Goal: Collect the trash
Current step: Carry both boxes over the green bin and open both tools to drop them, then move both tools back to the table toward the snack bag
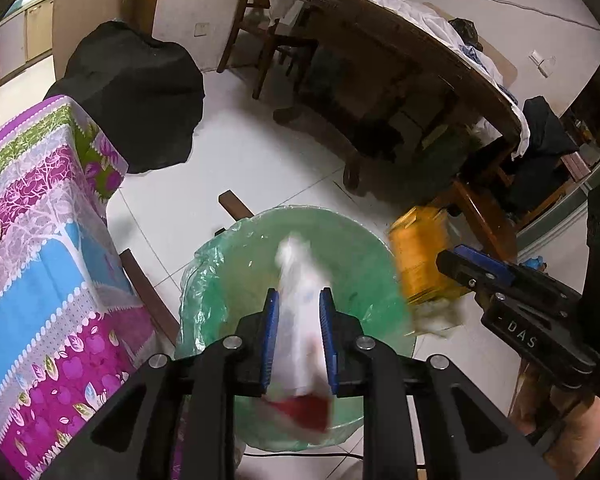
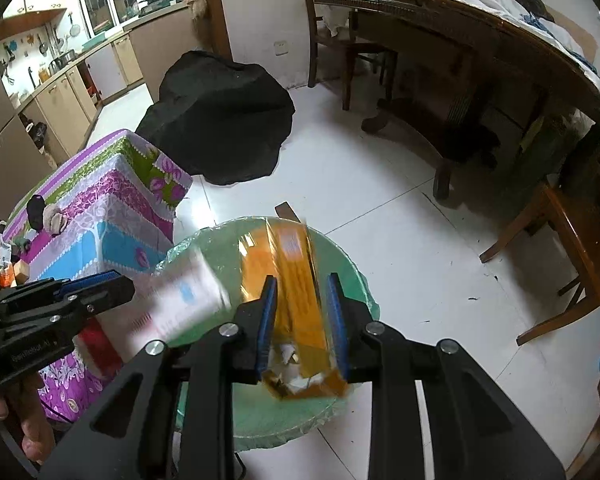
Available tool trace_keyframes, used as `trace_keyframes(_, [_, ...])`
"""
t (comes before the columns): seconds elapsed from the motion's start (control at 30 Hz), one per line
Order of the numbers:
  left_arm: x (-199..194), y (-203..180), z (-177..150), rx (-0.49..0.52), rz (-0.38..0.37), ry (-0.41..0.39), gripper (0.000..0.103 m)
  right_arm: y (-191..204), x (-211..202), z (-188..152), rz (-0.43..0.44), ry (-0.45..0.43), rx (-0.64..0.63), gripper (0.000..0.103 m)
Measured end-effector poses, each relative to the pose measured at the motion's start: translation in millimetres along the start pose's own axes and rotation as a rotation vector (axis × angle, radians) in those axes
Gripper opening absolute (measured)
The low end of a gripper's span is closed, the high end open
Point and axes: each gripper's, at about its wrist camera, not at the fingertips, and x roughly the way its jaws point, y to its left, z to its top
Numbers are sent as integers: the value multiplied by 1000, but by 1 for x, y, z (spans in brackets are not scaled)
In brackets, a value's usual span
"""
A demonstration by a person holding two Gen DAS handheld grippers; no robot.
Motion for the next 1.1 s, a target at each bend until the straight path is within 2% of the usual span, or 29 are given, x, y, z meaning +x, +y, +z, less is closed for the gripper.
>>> trace_keyframes(0.13, [0, 0, -1, 0, 3, -1, 22, -1, -1, -1, -3, -5, -2, 28])
trace_keyframes(0.43, [-3, 1, -1, 3, 8, -5, 22, 0, -3, -2, -2, -9, -11, 29])
trace_keyframes(0.57, [-8, 4, -4, 1, 12, -9, 23, 0, -6, -2, -2, -16, -10, 38])
trace_keyframes(0.63, [-12, 7, -6, -4, 12, -12, 29, 1, -8, -4, 0, -26, -10, 48])
trace_keyframes(0.7, [-18, 13, -9, -11, 20, -19, 40, 1, -11, -7, 4, -38, -11, 56])
trace_keyframes(0.77, [-23, 19, -12, -19, 25, -26, 48, 3, -12, -10, 7, -51, -14, 70])
trace_keyframes(0.8, [-27, 23, -13, -25, 26, -31, 56, 4, -14, -12, 11, -57, -15, 72])
trace_keyframes(0.87, [-37, 32, -15, -33, 30, -46, 62, 8, -17, -16, 21, -70, -18, 77])
trace_keyframes(0.97, [-54, 43, -21, -29, 39, -68, 68, 16, -23, -21, 33, -98, -28, 81])
trace_keyframes(1.03, [-70, 51, -27, -17, 38, -85, 71, 23, -34, -27, 70, -137, -31, 83])
trace_keyframes(1.1, [-93, 64, -37, 6, 39, -113, 78, 35, -48, -36, 109, -186, -46, 87])
